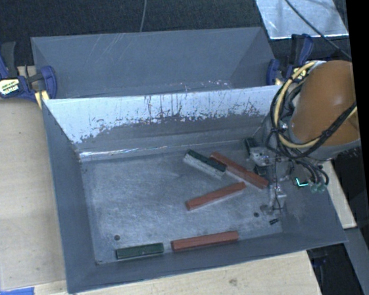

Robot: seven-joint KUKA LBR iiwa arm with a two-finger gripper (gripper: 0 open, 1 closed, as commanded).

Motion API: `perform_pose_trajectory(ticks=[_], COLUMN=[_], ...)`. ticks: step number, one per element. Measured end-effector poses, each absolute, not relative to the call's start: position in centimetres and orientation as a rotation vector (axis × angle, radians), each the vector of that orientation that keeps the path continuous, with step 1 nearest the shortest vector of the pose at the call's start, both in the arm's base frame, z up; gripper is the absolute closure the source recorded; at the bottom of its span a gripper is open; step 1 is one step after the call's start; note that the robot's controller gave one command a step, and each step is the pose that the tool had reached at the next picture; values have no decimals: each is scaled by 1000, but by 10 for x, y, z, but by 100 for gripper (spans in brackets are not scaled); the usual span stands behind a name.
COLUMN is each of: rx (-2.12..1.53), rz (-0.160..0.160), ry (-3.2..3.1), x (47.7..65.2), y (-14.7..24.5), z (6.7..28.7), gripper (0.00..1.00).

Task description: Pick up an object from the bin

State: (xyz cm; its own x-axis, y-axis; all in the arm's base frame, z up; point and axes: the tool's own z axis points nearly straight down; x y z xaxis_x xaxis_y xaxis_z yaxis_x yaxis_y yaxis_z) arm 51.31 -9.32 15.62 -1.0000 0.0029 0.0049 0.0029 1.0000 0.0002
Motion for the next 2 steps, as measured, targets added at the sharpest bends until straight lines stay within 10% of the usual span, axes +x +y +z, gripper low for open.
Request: perform_pose_trajectory(ticks=[1,2], rx=[0,-134], rz=[2,2], ry=[-3145,-3148], x=[515,595], y=[-93,-102], z=[160,101], gripper=[0,0])
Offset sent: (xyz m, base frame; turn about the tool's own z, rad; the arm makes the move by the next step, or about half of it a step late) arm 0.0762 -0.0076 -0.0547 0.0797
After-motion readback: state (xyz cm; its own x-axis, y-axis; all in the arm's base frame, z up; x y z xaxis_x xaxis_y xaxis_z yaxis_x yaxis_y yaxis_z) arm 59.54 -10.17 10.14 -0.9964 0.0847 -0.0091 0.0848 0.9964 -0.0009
